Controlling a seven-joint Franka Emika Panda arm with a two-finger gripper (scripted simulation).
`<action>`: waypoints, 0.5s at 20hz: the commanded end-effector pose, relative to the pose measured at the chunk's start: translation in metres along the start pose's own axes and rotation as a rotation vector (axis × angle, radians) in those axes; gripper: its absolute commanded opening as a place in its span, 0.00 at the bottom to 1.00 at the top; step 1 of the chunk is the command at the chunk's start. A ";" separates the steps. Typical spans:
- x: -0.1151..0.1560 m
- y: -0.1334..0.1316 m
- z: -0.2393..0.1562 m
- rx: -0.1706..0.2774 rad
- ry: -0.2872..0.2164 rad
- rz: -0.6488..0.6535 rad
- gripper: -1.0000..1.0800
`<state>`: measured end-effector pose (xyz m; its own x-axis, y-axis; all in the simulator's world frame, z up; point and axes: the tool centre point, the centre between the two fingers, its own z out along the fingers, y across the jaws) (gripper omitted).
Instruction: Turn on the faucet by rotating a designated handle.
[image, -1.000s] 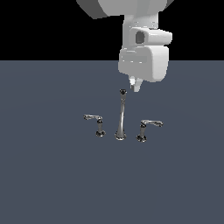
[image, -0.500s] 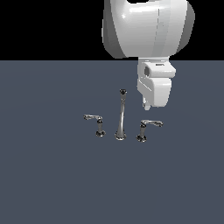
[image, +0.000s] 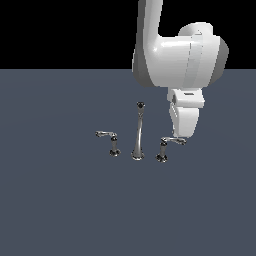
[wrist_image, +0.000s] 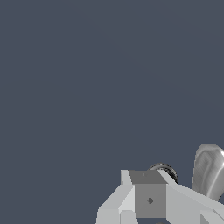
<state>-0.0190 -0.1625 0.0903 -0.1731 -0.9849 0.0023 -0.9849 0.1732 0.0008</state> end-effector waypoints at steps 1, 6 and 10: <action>0.005 -0.001 0.006 0.001 -0.001 0.027 0.00; 0.006 -0.002 0.007 0.001 -0.002 0.035 0.00; 0.003 -0.001 0.004 0.001 -0.002 0.022 0.00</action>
<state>-0.0185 -0.1668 0.0852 -0.1982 -0.9802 0.0001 -0.9802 0.1982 0.0002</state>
